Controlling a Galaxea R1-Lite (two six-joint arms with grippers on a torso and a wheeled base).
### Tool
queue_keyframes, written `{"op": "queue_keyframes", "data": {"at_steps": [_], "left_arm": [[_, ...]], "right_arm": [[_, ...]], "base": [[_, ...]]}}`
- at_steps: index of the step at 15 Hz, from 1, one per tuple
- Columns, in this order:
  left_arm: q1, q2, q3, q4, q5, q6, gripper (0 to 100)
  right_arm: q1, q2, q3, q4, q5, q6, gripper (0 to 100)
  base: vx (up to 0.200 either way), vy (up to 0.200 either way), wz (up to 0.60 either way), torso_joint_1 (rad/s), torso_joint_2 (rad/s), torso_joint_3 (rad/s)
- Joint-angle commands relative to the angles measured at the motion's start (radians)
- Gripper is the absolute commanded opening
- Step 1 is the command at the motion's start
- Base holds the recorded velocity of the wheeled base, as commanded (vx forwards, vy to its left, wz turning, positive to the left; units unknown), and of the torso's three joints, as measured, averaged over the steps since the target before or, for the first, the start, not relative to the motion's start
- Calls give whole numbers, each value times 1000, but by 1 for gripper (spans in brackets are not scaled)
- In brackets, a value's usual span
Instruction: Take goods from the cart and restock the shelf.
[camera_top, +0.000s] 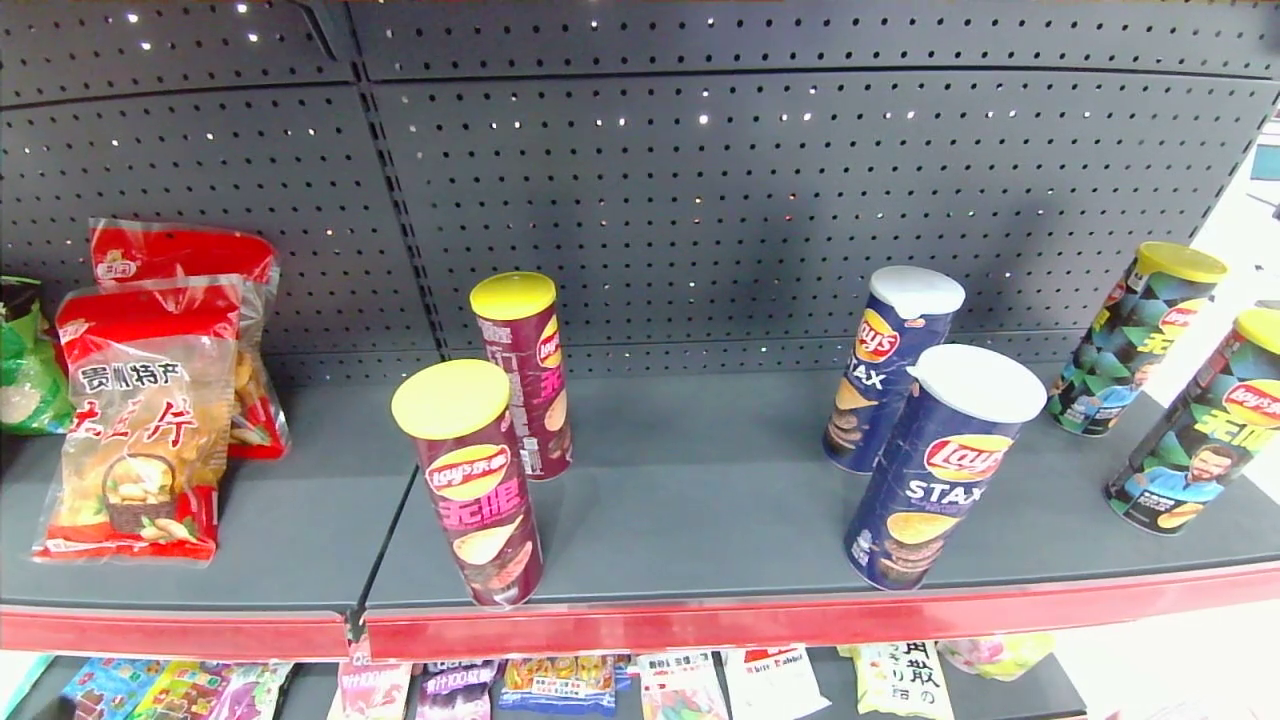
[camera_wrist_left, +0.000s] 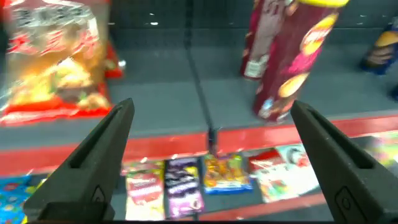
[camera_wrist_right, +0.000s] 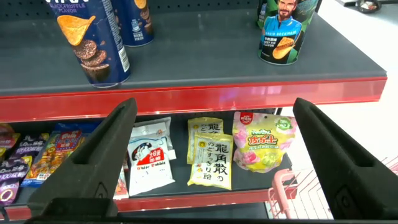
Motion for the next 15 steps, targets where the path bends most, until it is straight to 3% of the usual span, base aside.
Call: {"op": "queue_keyframes", "data": {"at_steps": [1, 3, 9, 12, 15], "left_arm": [[-37, 521, -229, 6, -53, -67, 100], [-36, 662, -249, 5, -53, -60, 100], [-30, 785, -214, 11, -74, -62, 100], [-8, 857, -222, 6, -208, -87, 100], [-8, 895, -218, 13, -232, -73, 100]], "right_arm": [[0, 1, 0, 0, 0, 0, 100], [0, 1, 0, 0, 0, 0, 100], [0, 1, 1, 0, 0, 0, 100], [0, 1, 1, 0, 0, 0, 100], [0, 1, 1, 0, 0, 0, 100]], "base": [[0, 0, 0, 0, 0, 0], [0, 0, 0, 0, 0, 0], [0, 0, 0, 0, 0, 0], [0, 0, 0, 0, 0, 0], [0, 0, 0, 0, 0, 0]]}}
